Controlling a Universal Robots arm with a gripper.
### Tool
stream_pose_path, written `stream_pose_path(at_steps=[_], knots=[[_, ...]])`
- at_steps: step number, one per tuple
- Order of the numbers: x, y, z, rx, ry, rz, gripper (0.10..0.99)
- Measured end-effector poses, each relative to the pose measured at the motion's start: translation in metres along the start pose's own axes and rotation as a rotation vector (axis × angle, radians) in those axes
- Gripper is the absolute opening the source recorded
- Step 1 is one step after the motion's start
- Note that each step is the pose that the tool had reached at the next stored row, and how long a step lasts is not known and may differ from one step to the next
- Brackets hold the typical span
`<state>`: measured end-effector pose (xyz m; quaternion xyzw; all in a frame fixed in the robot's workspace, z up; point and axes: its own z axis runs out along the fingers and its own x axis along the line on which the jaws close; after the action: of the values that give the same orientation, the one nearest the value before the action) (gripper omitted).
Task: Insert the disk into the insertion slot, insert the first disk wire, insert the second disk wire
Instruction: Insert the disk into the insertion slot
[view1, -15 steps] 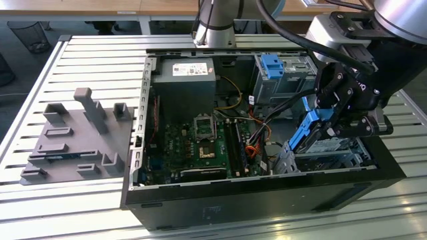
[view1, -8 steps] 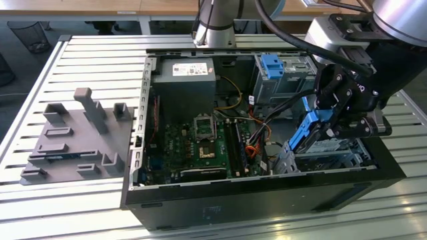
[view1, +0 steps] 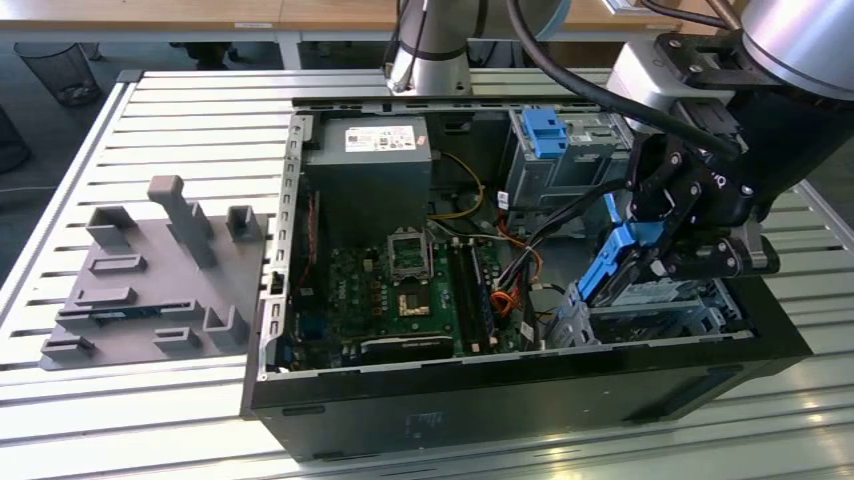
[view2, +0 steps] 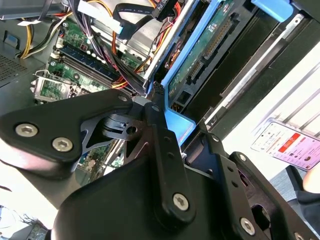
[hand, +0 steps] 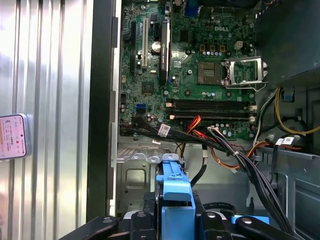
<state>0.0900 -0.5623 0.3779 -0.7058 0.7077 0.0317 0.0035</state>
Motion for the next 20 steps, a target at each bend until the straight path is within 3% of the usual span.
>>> stream_pose_path(at_steps=[11, 13, 15, 16, 20], knots=[[0.0002, -0.0001, 0.0037, 0.000, 0.0000, 0.000, 0.365], [0.0003, -0.0002, 0.0046, 0.000, 0.0000, 0.000, 0.431], [0.0003, -0.0002, 0.0059, 0.000, -0.0002, 0.000, 0.431], [0.0004, -0.0002, 0.0067, 0.000, -0.0004, 0.000, 0.498], [0.0005, -0.0004, 0.0104, 0.000, -0.0004, 0.000, 0.498]])
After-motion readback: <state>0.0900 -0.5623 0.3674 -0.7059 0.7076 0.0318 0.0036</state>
